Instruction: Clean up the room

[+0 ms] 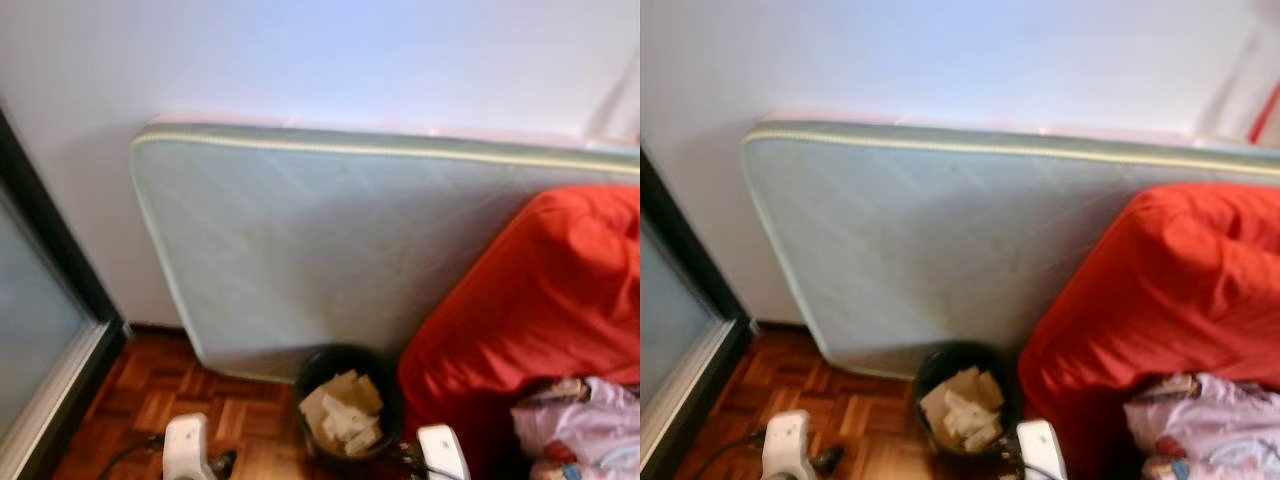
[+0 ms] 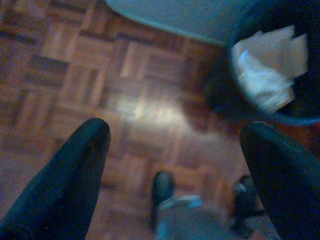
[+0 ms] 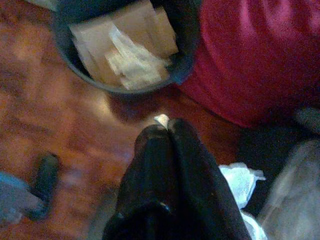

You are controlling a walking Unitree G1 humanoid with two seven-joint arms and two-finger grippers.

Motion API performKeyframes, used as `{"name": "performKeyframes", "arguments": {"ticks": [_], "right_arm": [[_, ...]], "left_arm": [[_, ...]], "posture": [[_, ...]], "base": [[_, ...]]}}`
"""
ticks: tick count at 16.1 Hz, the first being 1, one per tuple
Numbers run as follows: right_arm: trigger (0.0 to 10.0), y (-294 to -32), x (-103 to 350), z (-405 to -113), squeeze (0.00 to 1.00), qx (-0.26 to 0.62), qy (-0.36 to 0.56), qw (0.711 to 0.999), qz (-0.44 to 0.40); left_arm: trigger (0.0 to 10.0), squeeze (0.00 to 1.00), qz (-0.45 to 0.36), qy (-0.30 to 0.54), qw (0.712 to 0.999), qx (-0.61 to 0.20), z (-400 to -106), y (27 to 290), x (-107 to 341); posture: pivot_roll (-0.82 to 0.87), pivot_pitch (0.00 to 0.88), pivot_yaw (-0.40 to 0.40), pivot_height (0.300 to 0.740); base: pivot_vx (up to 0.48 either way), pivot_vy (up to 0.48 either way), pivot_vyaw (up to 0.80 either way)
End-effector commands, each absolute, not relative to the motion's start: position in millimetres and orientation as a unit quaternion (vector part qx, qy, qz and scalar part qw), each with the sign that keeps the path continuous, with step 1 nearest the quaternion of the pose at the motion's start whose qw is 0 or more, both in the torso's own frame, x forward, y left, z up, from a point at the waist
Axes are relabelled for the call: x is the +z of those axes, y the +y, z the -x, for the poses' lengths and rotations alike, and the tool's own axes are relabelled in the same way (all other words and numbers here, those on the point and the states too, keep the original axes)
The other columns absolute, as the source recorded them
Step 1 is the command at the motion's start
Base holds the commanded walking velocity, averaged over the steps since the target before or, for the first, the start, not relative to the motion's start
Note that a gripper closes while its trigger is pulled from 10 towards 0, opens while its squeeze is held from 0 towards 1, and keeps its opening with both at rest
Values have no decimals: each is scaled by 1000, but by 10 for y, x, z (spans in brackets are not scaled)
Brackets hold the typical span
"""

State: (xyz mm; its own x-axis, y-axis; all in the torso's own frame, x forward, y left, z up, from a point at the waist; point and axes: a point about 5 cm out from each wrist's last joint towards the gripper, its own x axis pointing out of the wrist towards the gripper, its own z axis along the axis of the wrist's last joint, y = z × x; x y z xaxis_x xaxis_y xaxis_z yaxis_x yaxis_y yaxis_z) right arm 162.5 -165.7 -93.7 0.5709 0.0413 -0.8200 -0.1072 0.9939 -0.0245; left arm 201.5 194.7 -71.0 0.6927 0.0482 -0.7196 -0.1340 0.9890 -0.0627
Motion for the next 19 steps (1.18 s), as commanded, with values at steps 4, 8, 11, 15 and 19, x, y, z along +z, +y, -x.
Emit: {"name": "performKeyframes", "arguments": {"ticks": [4,8,11,15,19], "right_arm": [[10000,-1627,-888,-1740,0,40,446,894,21],[10000,-1629,-882,-1753,0,36,444,895,16],[10000,-1650,-868,-1779,0,15,438,899,-5],[10000,-1619,-662,-2125,0,13,359,932,-37],[10000,-1569,-209,-2644,0,36,206,975,-75]], "left_arm": [[10000,0,51,399,914,56,-1942,1997,-742],[10000,0,53,396,915,56,-1956,1991,-735],[10000,0,54,370,926,53,-2080,1978,-661],[10000,0,68,249,965,55,-2540,2017,-293],[10000,0,75,60,995,35,-3006,2021,335]], "posture": [[85,0,-50,740],[86,0,-53,740],[86,0,-53,740],[83,0,-53,740],[66,0,-49,740]], "base": [[319,0,200],[319,0,0],[0,0,0],[0,0,0],[0,0,0]]}}
